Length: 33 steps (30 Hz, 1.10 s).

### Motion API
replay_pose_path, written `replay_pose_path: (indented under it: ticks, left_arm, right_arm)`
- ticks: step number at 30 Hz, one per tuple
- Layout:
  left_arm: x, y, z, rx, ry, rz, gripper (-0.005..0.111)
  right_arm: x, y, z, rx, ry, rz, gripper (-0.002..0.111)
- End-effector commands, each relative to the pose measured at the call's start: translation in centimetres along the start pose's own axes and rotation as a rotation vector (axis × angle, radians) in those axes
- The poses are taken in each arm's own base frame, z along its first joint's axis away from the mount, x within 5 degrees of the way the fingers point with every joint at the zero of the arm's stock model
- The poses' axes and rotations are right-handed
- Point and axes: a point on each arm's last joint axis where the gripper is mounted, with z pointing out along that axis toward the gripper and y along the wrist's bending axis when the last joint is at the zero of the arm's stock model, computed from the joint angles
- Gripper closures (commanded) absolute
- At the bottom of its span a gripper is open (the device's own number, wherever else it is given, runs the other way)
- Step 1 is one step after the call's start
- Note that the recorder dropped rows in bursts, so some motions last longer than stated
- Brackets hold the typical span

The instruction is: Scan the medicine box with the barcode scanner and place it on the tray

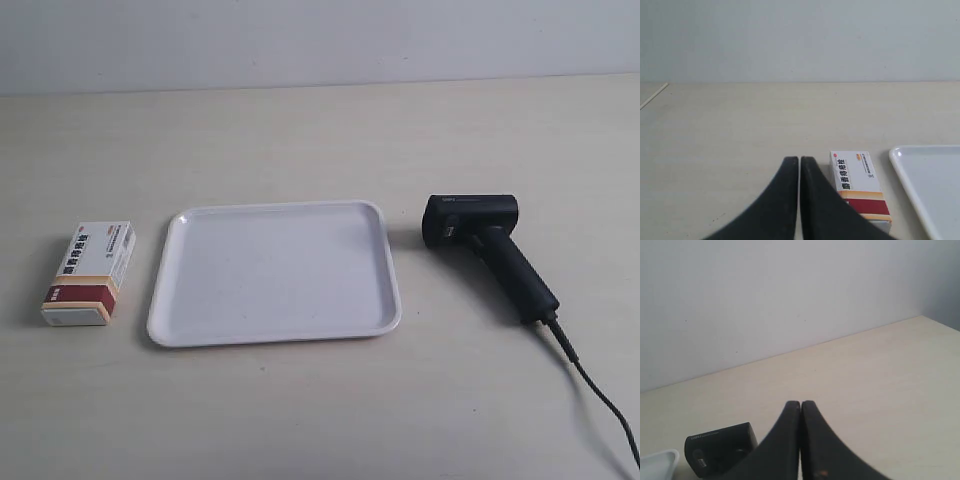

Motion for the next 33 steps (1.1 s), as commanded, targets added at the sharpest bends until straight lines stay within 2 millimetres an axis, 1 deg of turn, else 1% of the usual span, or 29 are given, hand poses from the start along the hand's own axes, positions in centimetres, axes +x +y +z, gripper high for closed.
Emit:
replay_pose_path:
  ticks: [1,6,11,13,17,20,22,24,25,26,27,29,31,33]
  left_arm:
    - [0.0,0.0,0.0,-0.001,-0.009,-0.006,0.103]
    - [-0.1,0.0,0.0,-0.001,-0.012,-0.006,0.103]
    - [-0.4,0.0,-0.1,-0.001,-0.053,-0.006,0.103]
    - [-0.7,0.0,-0.1,0.002,-0.077,-0.045,0.103]
    - [-1.3,0.0,-0.1,0.015,-0.151,-0.196,0.103]
    - [-2.4,0.0,-0.4,0.048,-0.271,-0.364,0.103]
    - [-3.7,0.0,-0.8,0.086,-0.413,-0.428,0.103]
    - [-4.4,0.0,-1.2,0.106,-0.504,-0.417,0.106]
    - [-5.5,0.0,-1.6,0.109,-0.545,-0.393,0.107]
    - [-6.5,0.1,-1.6,0.106,-0.552,-0.377,0.107]
    - [-7.5,0.1,-1.5,0.095,-0.542,-0.344,0.107]
    - [-9.2,0.1,-0.4,0.077,-0.479,-0.315,0.107]
    - [-10.6,0.1,2.0,0.053,-0.331,-0.254,0.107]
    - [-11.1,0.1,5.0,0.031,-0.156,-0.238,0.107]
  right_arm:
    - [0.1,-0.1,0.0,0.004,-0.004,-0.004,0.108]
    - [0.1,-0.1,0.0,0.004,-0.004,-0.004,0.108]
    - [0.1,-0.1,0.0,0.004,-0.004,-0.004,0.108]
    - [0.1,-0.1,0.0,0.004,-0.004,-0.004,0.108]
    - [0.1,-0.1,0.0,0.004,-0.004,-0.004,0.108]
    - [-0.1,0.0,0.0,0.000,-0.023,-0.003,0.108]
    - [-0.5,0.1,0.0,-0.012,-0.068,0.014,0.108]
    - [-0.9,0.2,-0.1,-0.031,-0.109,0.078,0.108]
    - [-1.0,0.3,-0.1,-0.041,-0.124,0.132,0.108]
    - [-1.2,0.3,-0.1,-0.049,-0.144,0.170,0.108]
    - [-1.4,0.3,-0.2,-0.056,-0.171,0.204,0.108]
    - [-1.7,0.3,-0.2,-0.060,-0.202,0.210,0.108]
    - [-1.7,0.3,-0.2,-0.059,-0.194,0.207,0.108]
    - [-1.8,0.4,-0.3,-0.058,-0.192,0.183,0.108]
